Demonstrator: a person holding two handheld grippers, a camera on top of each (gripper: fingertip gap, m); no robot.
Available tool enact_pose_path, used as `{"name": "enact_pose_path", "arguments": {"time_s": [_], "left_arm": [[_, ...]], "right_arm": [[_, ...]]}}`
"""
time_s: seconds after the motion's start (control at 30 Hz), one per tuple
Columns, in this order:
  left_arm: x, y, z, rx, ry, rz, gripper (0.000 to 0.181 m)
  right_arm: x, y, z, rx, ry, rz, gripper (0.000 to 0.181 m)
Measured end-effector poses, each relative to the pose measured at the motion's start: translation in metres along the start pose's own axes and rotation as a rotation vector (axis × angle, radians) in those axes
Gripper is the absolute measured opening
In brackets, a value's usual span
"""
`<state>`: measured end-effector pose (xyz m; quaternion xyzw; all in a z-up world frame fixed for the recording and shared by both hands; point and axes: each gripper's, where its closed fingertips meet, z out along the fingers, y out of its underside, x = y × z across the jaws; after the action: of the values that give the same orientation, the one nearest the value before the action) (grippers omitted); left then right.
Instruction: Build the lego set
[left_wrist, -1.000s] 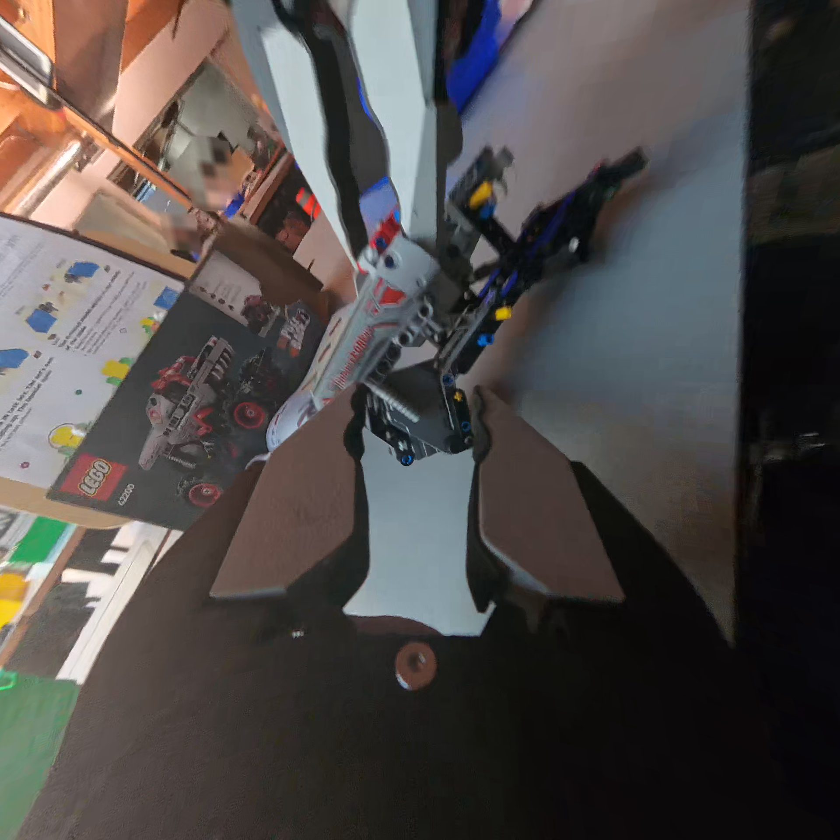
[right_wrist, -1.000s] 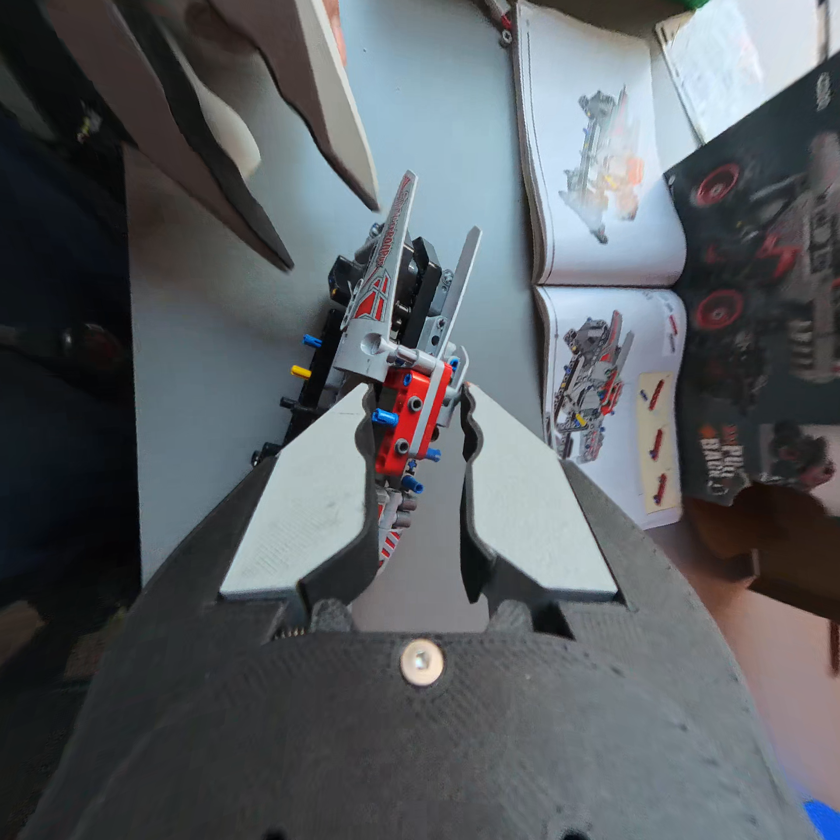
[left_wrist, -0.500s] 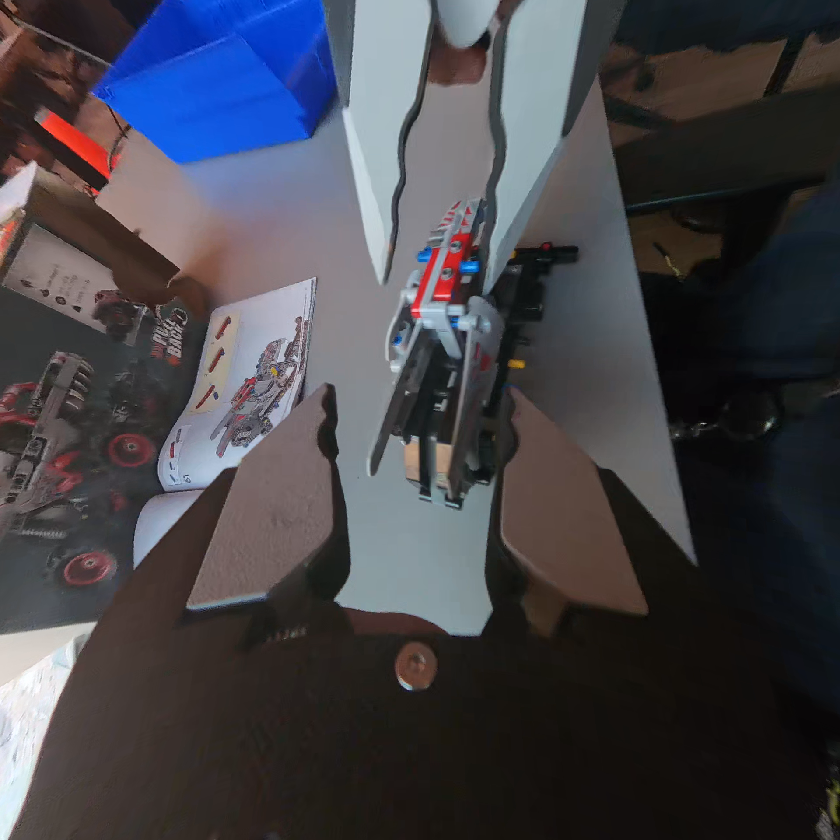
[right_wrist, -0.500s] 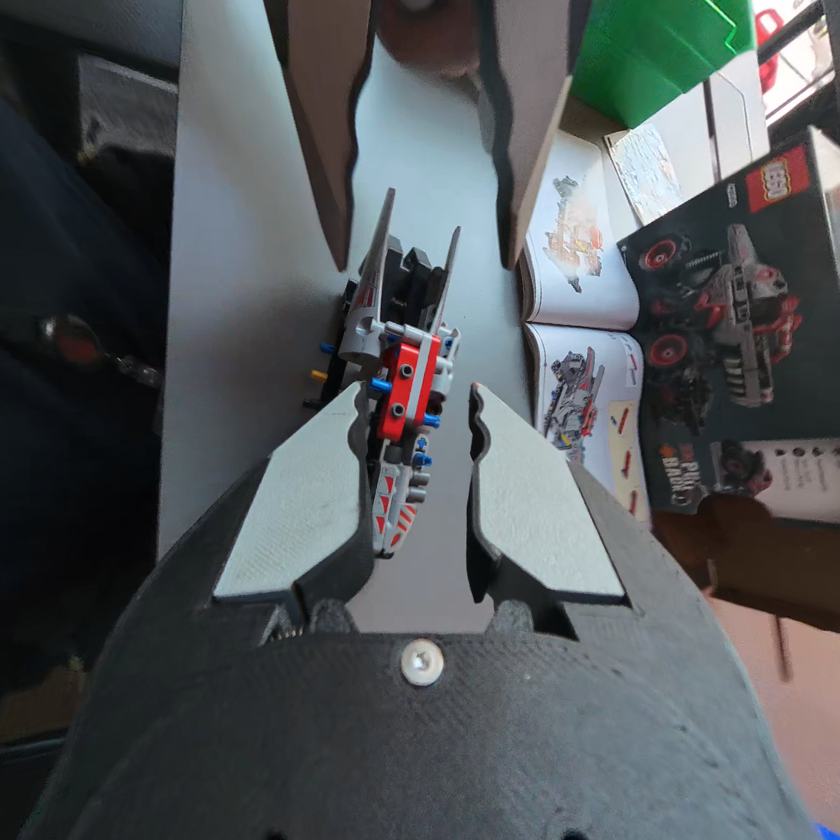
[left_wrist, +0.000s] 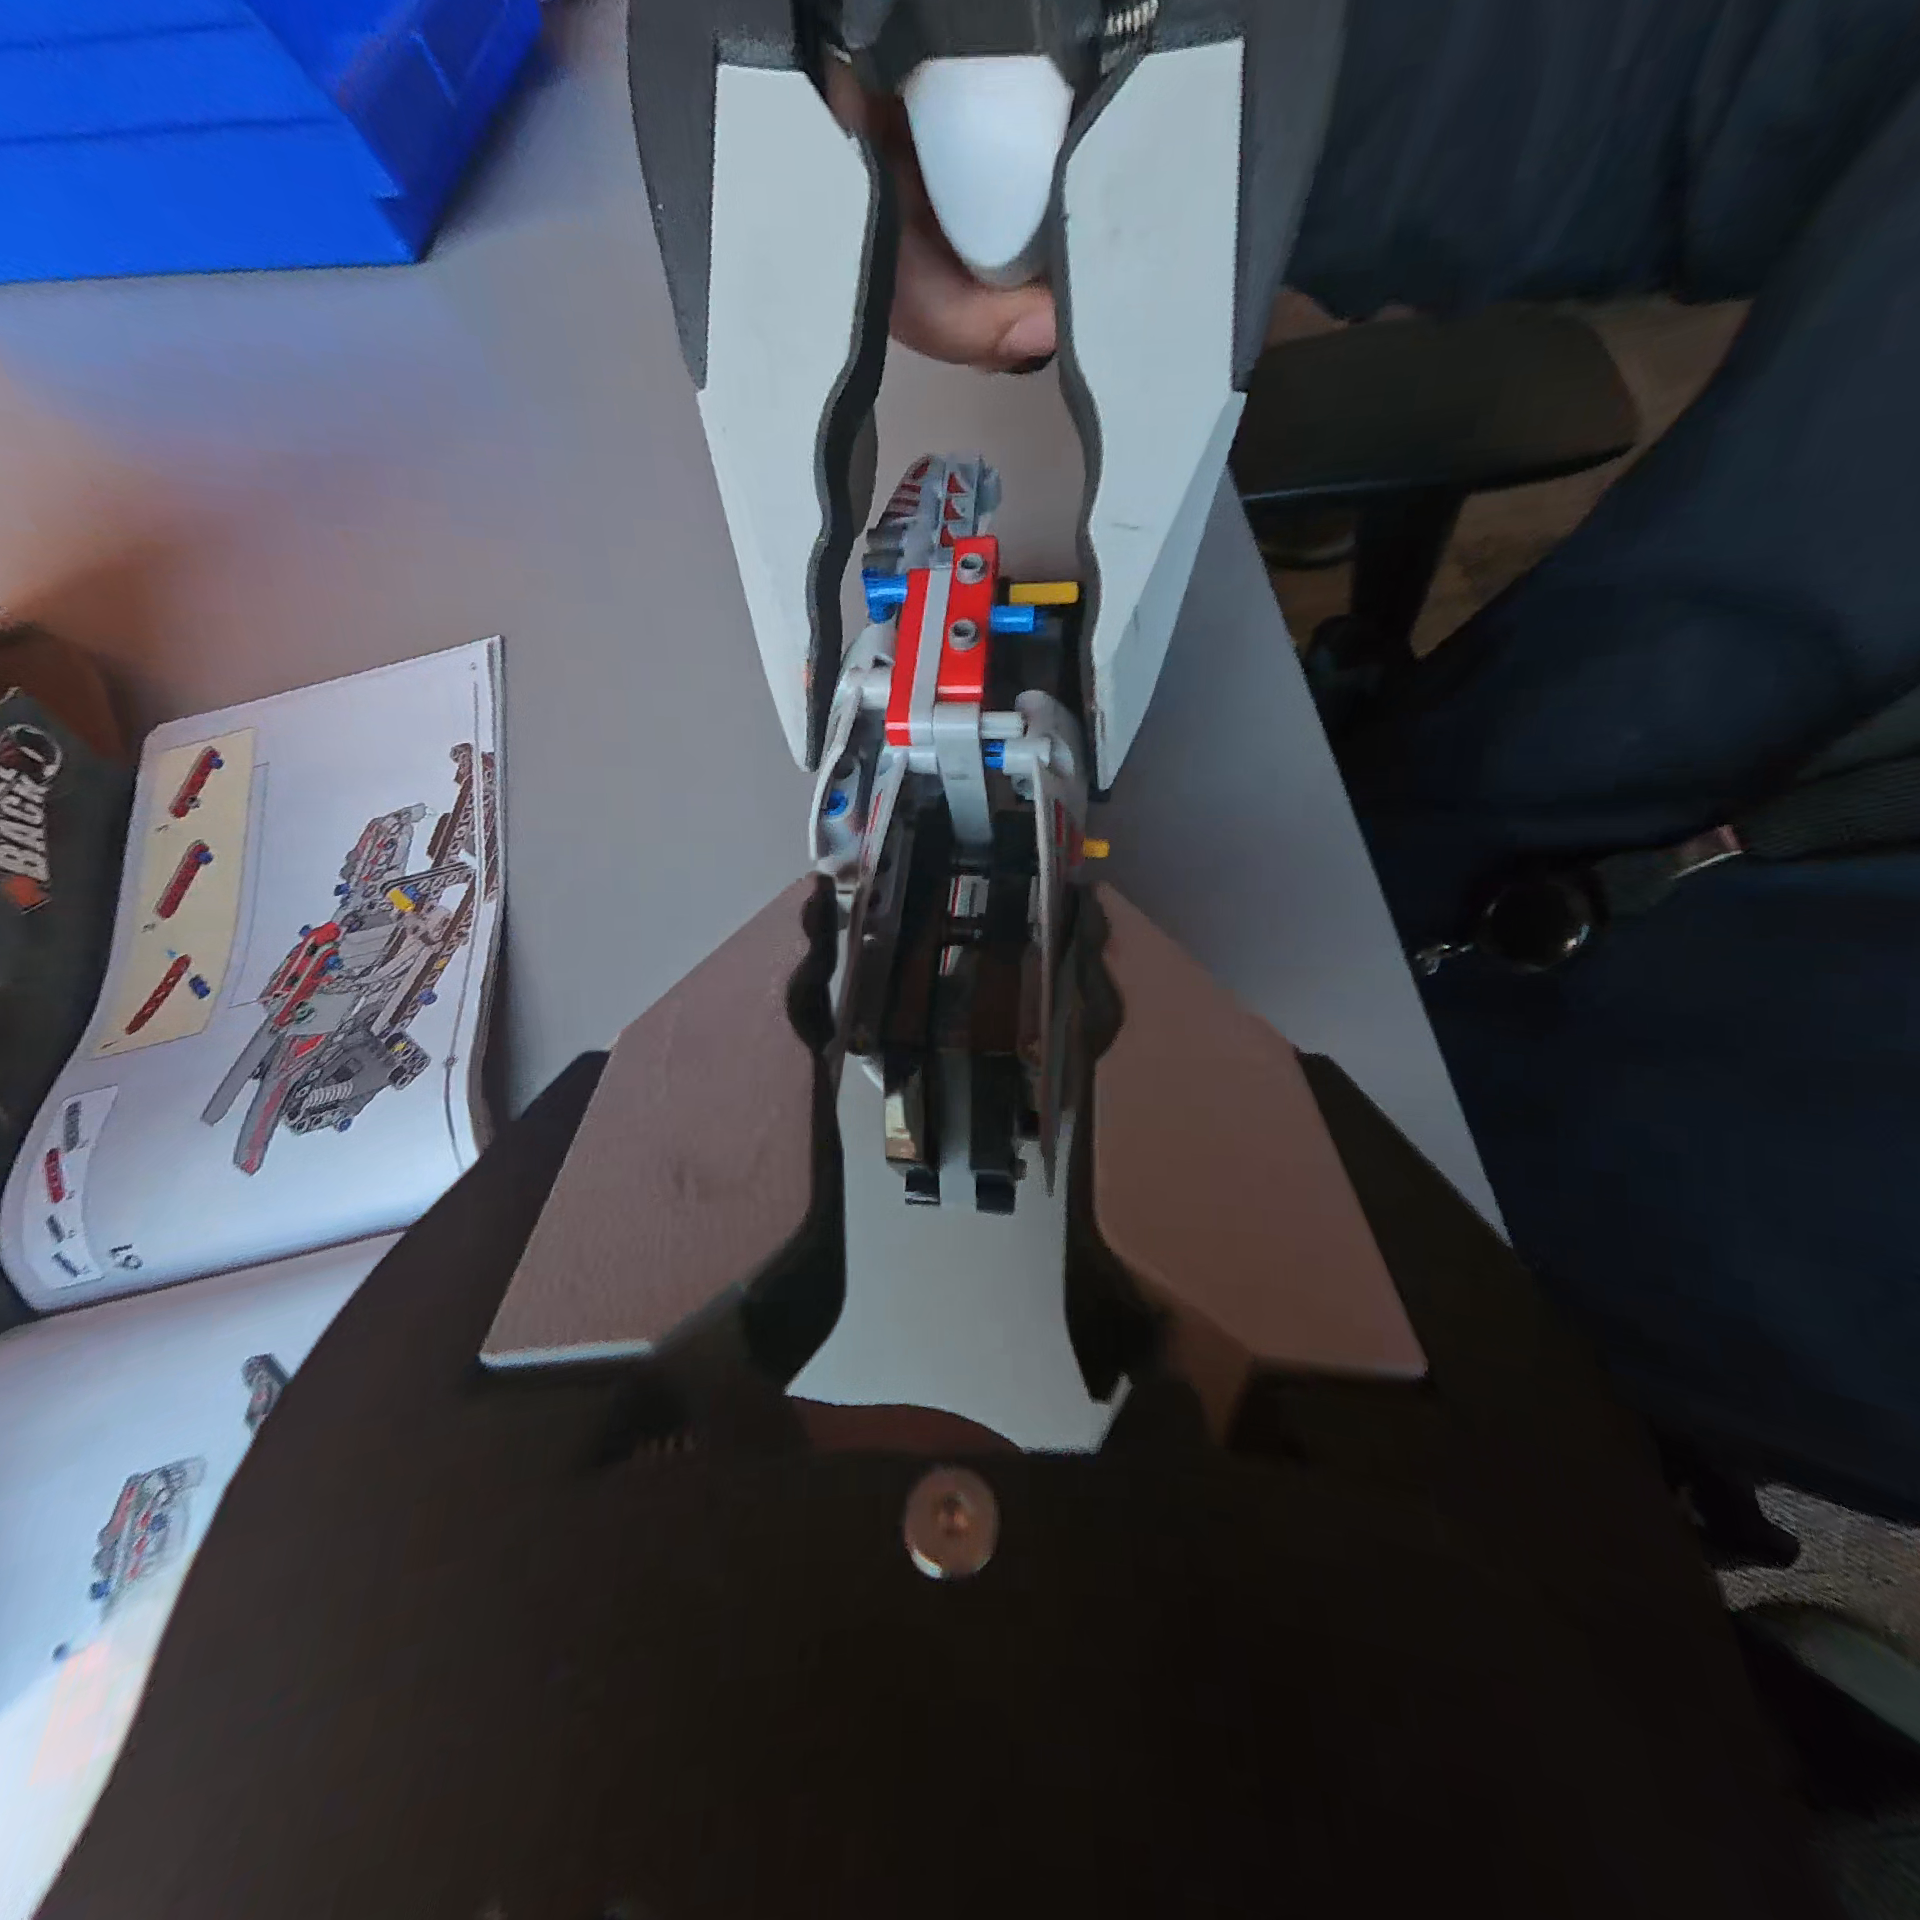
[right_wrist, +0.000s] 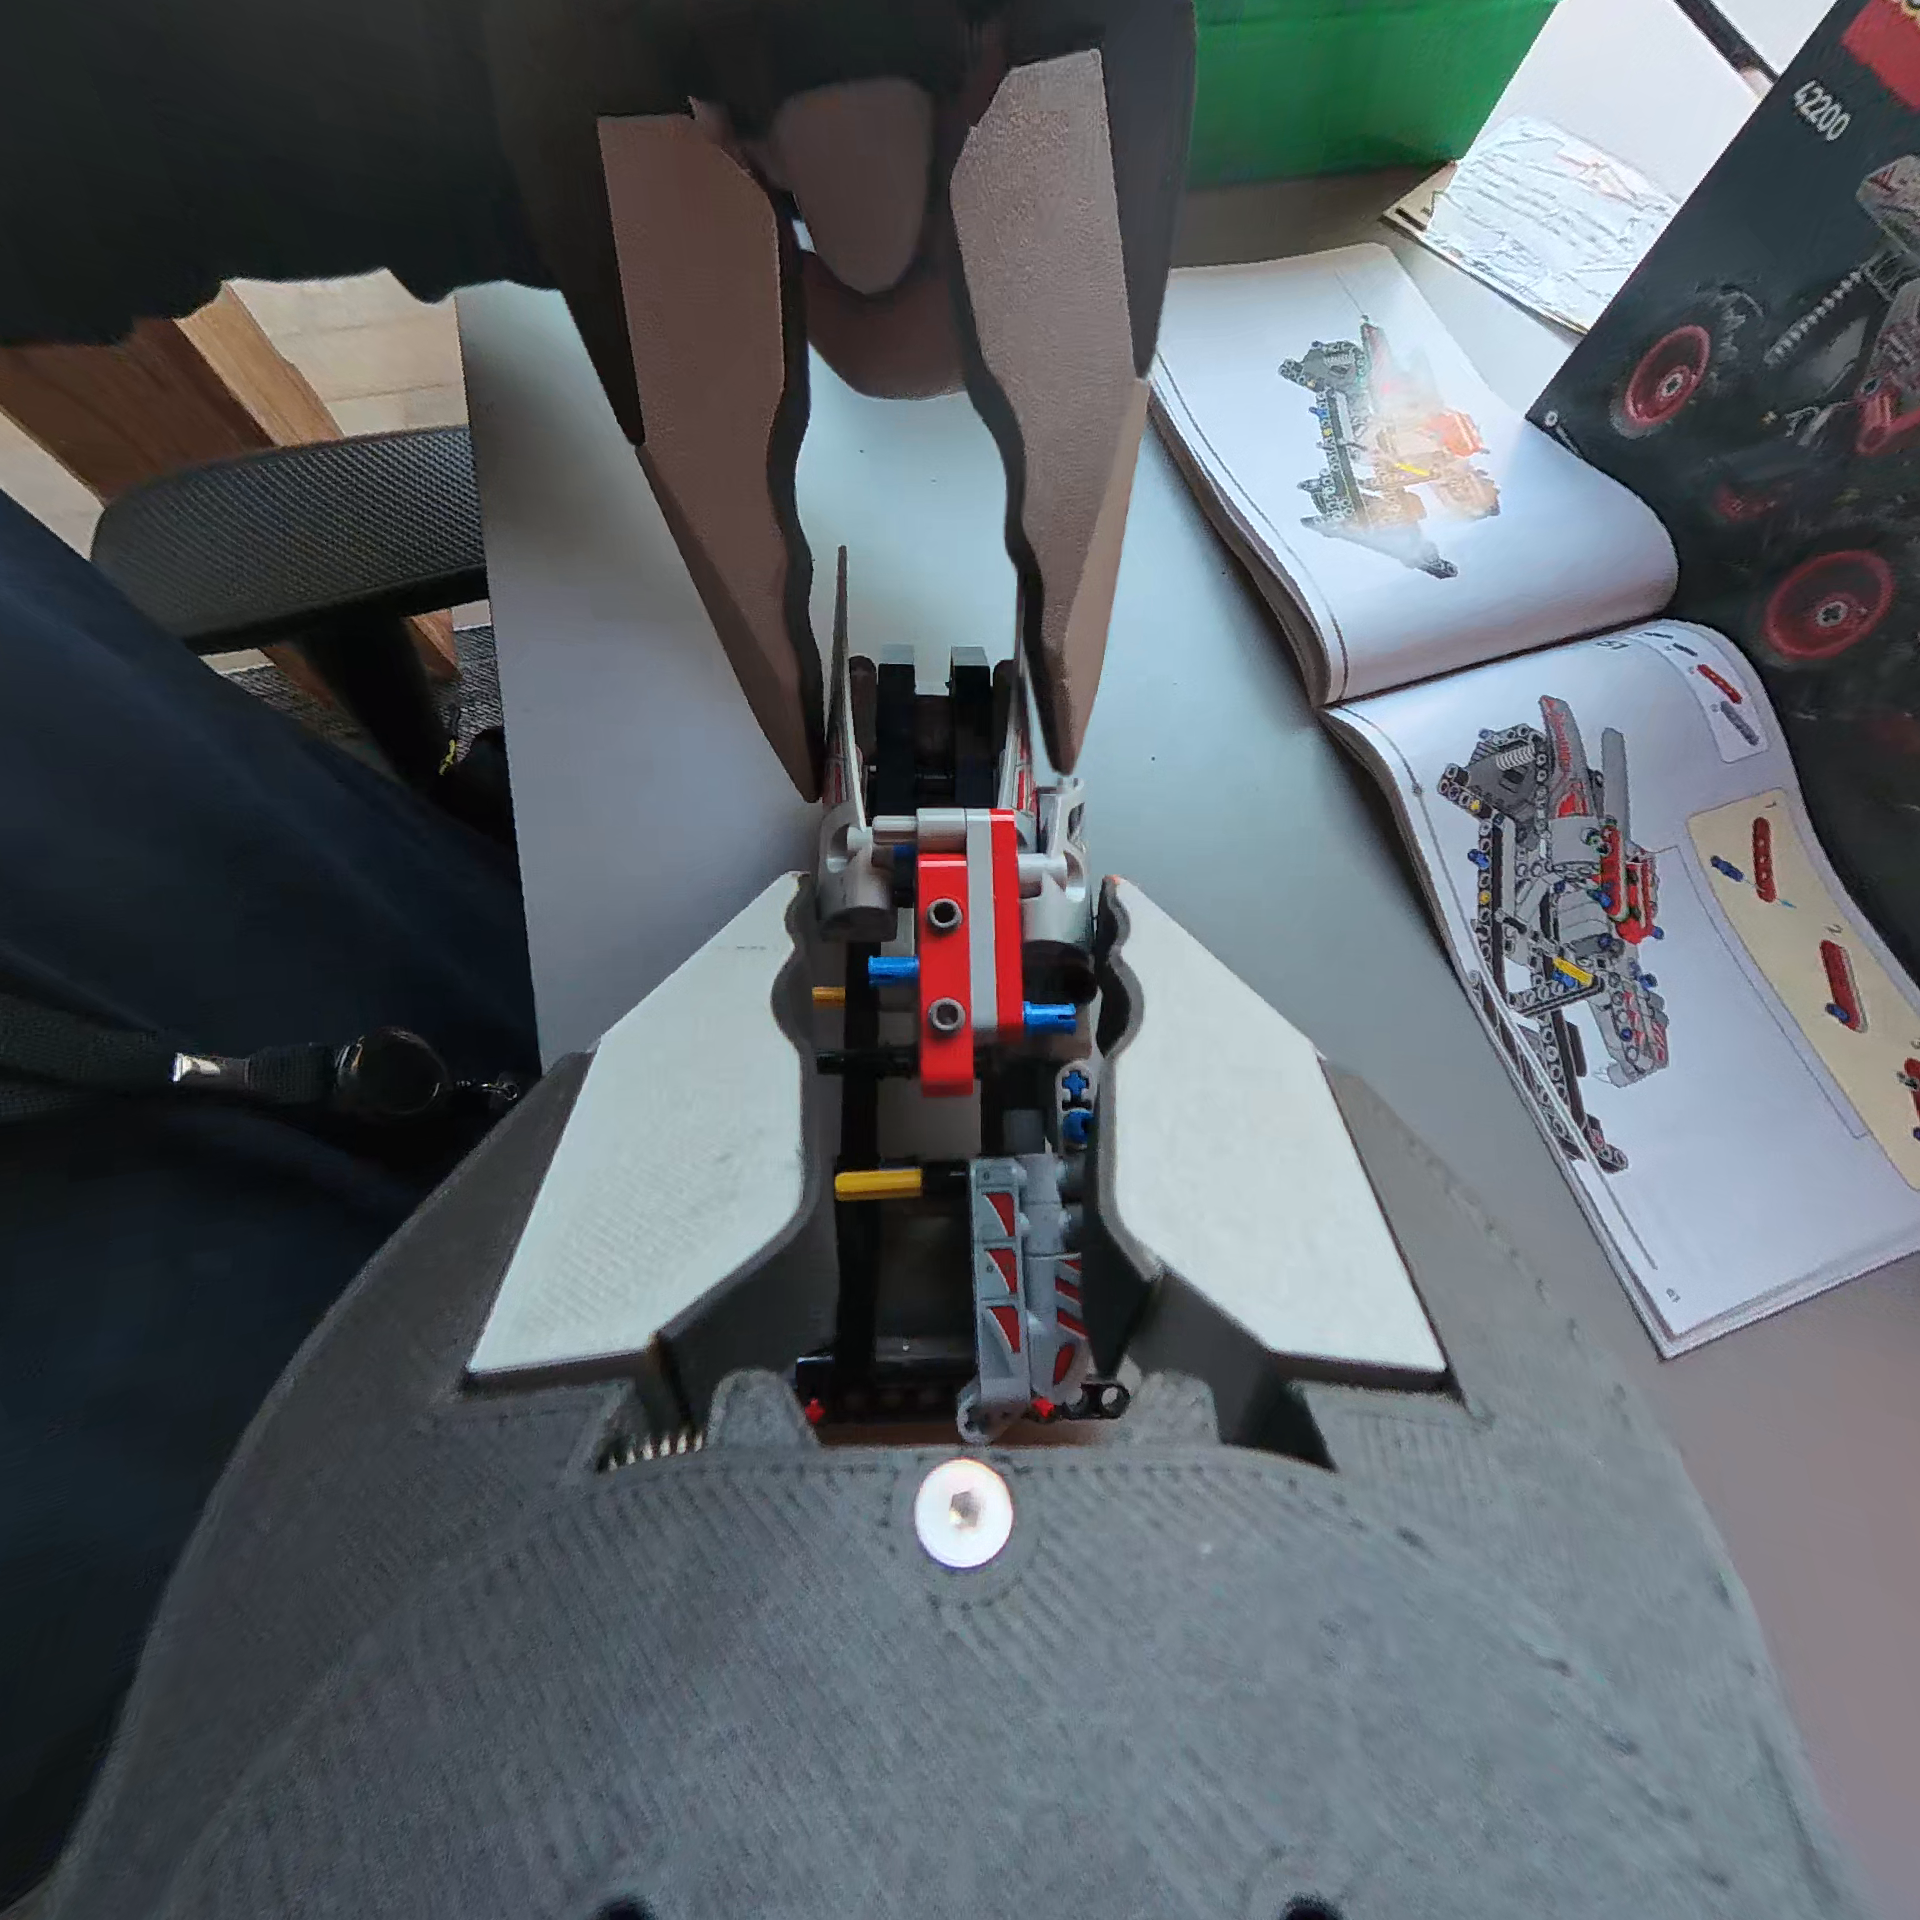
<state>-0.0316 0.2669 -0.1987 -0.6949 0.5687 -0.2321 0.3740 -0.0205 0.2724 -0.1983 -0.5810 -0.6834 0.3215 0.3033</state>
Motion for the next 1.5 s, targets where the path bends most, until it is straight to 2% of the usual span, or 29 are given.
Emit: {"name": "enact_pose_path", "arguments": {"time_s": [0.03,0.57,0.67,0.77,0.9,1.13,1.5], "left_arm": [[0.001,0.0,0.001,0.004,0.01,-0.006,0.041],[-0.001,-0.003,0.002,0.021,0.0,0.005,0.038],[-0.001,-0.003,0.002,0.023,0.031,-0.016,0.038],[-0.003,-0.006,0.005,0.025,0.056,-0.057,0.037],[-0.001,-0.008,0.008,-0.004,0.046,-0.013,0.038],[-0.005,0.003,-0.011,-0.042,0.032,-0.039,0.049],[0.0,0.009,-0.004,-0.068,0.044,-0.027,0.039]], "right_arm": [[0.0,0.0,0.0,0.002,-0.004,-0.002,0.051],[0.003,-0.002,0.002,0.027,-0.078,-0.035,0.046],[0.003,-0.002,0.003,0.028,-0.062,-0.03,0.047],[0.004,0.001,0.009,-0.017,-0.002,-0.075,0.059],[0.005,0.006,0.018,-0.076,0.058,-0.142,0.057],[0.001,0.003,0.014,-0.023,-0.044,-0.061,0.054],[-0.001,-0.005,0.019,-0.031,-0.084,-0.012,0.052]]}}
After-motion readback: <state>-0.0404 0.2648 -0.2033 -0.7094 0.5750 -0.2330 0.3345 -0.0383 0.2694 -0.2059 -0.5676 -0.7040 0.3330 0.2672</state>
